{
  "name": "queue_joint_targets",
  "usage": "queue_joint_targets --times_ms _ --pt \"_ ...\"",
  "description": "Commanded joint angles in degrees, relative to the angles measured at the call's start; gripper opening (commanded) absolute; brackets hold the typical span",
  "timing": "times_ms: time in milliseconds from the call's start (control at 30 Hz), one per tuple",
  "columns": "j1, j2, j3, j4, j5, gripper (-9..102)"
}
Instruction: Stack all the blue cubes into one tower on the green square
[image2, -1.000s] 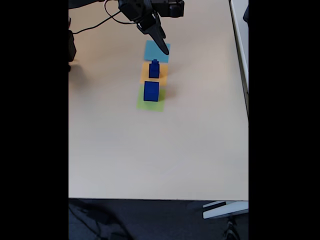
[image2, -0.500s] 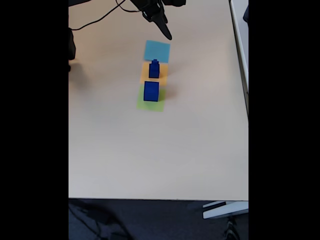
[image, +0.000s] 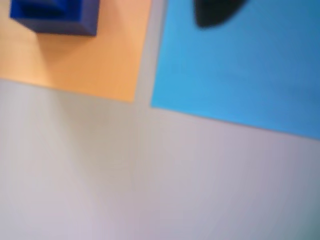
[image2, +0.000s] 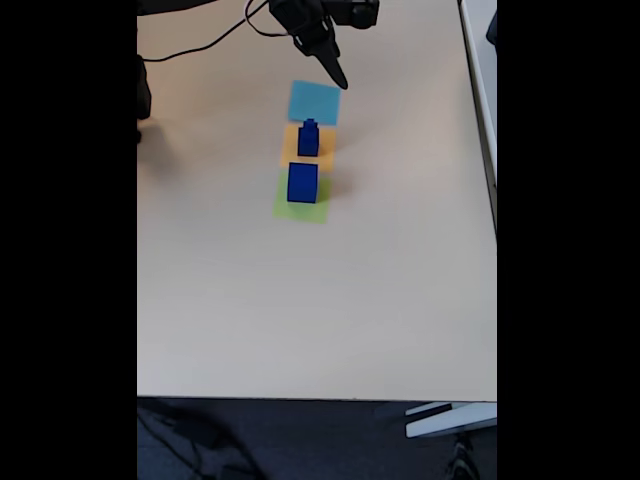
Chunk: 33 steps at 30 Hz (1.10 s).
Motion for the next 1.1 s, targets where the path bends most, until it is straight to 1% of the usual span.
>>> queue_joint_targets --times_ms 0,200,633,1067 --pt "0.4 6.2 2.4 -1.4 0.2 36" --pt "0.2 6.2 5.9 -0.8 0.7 35" --pt "3.7 5.0 6.6 -0.7 -1.7 31" --pt "4.8 2.5 9.1 -2.4 -0.2 29"
